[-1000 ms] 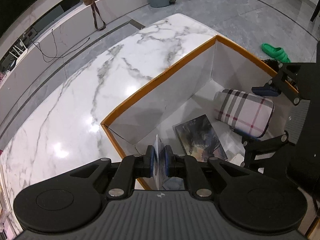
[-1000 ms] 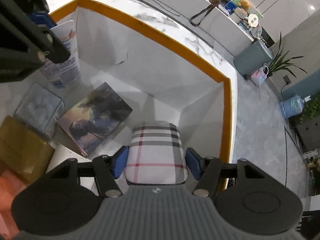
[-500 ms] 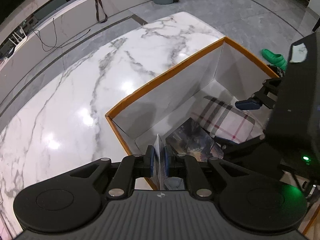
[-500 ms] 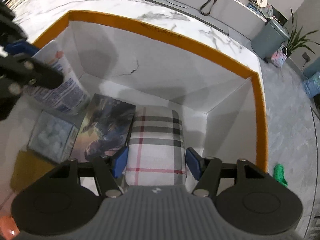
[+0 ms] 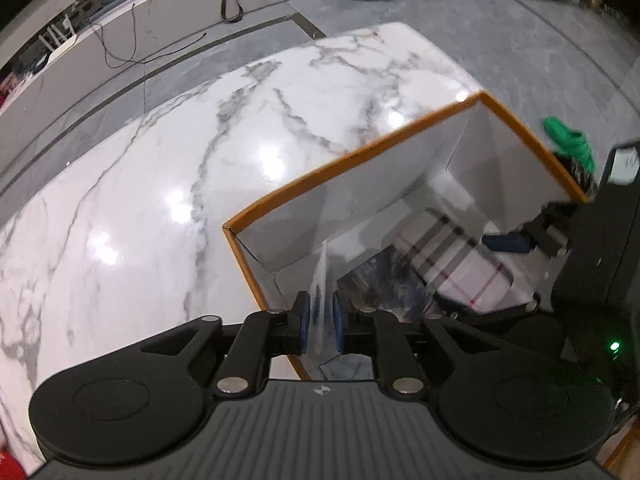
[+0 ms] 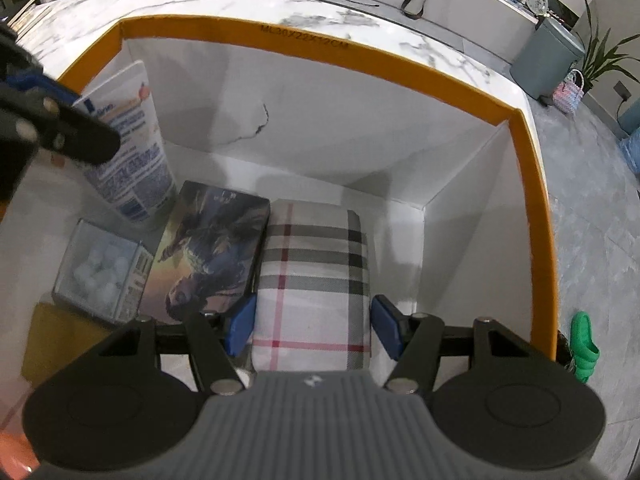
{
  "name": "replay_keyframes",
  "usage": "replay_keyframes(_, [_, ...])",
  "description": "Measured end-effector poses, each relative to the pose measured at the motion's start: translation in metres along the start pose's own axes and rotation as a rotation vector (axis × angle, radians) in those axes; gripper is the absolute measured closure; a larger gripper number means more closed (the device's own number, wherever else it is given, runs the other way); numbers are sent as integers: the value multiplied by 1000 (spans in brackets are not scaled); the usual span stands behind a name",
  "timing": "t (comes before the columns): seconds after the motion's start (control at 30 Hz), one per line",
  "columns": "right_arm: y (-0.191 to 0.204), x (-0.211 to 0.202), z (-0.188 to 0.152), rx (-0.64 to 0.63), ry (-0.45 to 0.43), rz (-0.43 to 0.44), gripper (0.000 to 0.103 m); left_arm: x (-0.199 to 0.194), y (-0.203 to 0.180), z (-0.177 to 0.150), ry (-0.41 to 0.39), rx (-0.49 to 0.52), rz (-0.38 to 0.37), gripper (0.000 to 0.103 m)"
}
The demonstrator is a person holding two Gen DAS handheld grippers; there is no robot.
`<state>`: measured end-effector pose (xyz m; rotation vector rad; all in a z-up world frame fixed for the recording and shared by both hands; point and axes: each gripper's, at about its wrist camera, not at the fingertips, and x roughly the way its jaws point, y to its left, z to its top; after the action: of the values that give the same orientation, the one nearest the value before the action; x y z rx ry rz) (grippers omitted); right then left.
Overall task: Organize rigid objects
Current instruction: 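Lower the card into the orange box with the left gripper while the right lowers the plaid pouch, then open both grippers and withdraw them from the orange box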
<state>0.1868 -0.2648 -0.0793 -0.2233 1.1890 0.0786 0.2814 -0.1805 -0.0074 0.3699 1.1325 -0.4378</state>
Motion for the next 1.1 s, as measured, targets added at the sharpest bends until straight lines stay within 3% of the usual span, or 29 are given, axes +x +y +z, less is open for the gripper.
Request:
replay_keyframes(0.23, [-9,1,7,13,6,7,40,-14,8,-4,-75,-41,-55,62])
replay_keyframes(0.63, [-14,-19,16,69,-48,46,34,-33,12,-16,-147,-38,-58,59])
replay_keyframes(0.8, [-5,-46,14,52,-129,26,34,-57,22,-31,-205,-24,-70,59])
replay_keyframes(0.9, [5,-66,10,30,-201,22,34,-75,29,-49,-234,6,-38,59])
replay_keyframes(1.1, [45,-101,-1,-39,-292,73,34,-100,50,-93,-248,23,-4,59])
